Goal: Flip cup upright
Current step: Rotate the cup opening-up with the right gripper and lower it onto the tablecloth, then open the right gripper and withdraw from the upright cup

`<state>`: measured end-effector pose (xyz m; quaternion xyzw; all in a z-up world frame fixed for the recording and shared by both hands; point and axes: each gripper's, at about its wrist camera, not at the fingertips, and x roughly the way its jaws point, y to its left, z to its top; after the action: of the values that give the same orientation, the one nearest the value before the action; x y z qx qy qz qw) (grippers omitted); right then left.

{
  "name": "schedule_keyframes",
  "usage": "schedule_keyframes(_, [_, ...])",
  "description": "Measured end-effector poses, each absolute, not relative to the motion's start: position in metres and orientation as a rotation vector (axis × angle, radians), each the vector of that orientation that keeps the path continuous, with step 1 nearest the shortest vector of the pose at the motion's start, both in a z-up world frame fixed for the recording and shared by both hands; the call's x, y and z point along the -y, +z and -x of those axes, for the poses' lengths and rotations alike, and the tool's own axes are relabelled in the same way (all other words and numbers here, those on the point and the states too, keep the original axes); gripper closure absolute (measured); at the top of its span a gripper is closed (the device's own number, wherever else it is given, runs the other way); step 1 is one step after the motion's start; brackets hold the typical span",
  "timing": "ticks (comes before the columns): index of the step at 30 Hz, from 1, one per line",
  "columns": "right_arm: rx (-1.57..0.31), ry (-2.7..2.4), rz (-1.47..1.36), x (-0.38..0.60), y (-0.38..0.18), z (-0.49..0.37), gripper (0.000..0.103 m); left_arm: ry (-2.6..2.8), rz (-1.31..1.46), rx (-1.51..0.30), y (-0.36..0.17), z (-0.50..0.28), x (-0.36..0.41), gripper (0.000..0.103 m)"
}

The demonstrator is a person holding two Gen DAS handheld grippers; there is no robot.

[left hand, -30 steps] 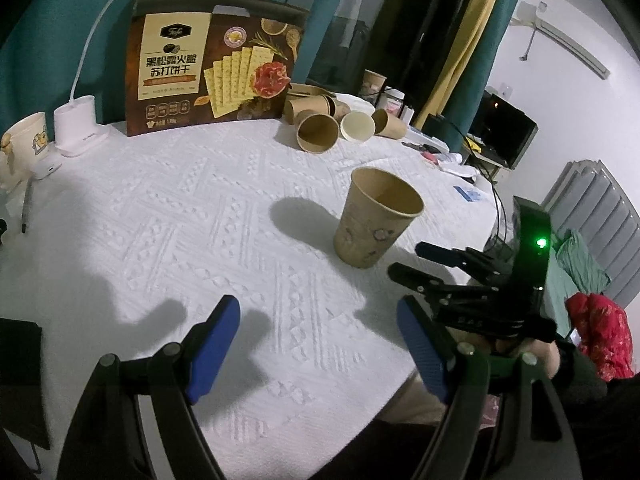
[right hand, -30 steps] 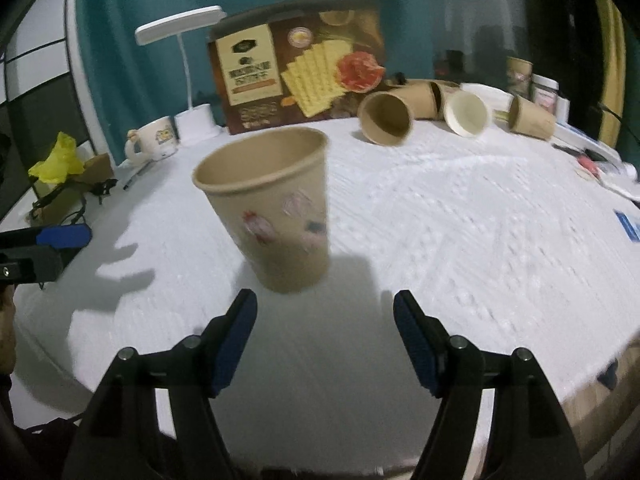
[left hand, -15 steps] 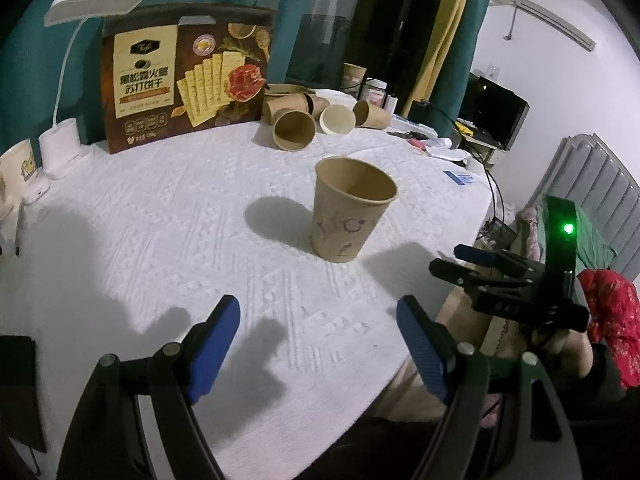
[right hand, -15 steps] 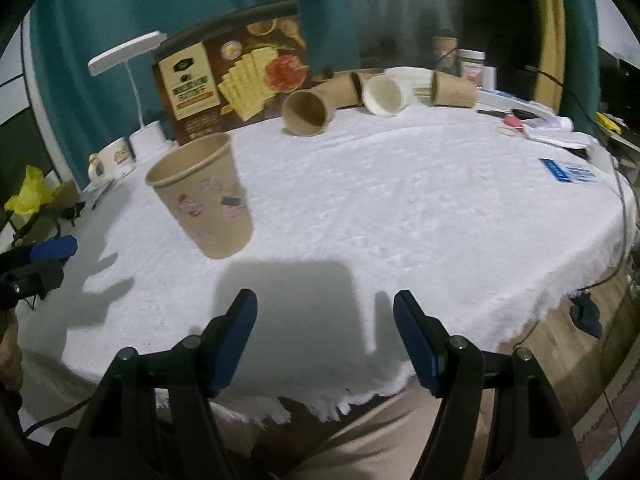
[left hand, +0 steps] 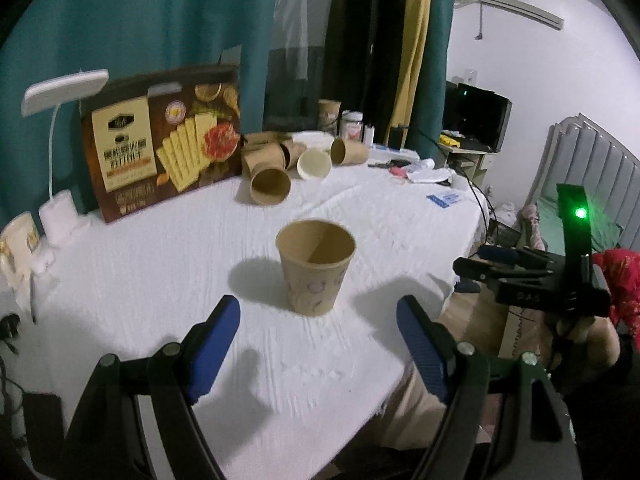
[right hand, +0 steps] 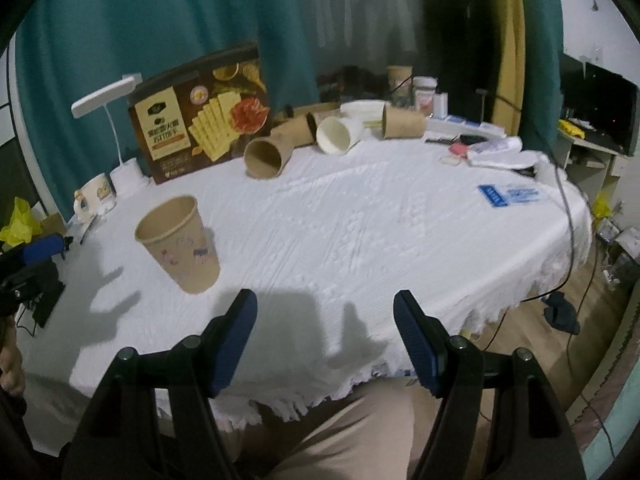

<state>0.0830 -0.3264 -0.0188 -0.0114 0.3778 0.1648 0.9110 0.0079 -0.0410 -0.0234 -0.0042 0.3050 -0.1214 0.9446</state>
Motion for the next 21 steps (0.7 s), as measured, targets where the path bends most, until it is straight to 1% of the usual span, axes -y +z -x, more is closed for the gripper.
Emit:
schedule_keyframes(10, [-0.664, 0.316, 0.038, 0.341, 0.04, -0.068, 0.035, -0.245, -0.058, -0.488, 0.017, 0.003, 0.053, 0.022])
schedule_keyframes(15, [-0.598, 0.325, 0.032, 0.341, 0.07, -0.054, 0.035, -0.199, -0.111, -0.396, 0.035, 0.012, 0.06, 0.02])
schedule_keyframes(21, [-0.52, 0.336, 0.043, 0.333, 0.101, -0.034, 0.035, -0.22, -0.081, -0.304, 0.056, 0.026, 0.057, 0.016])
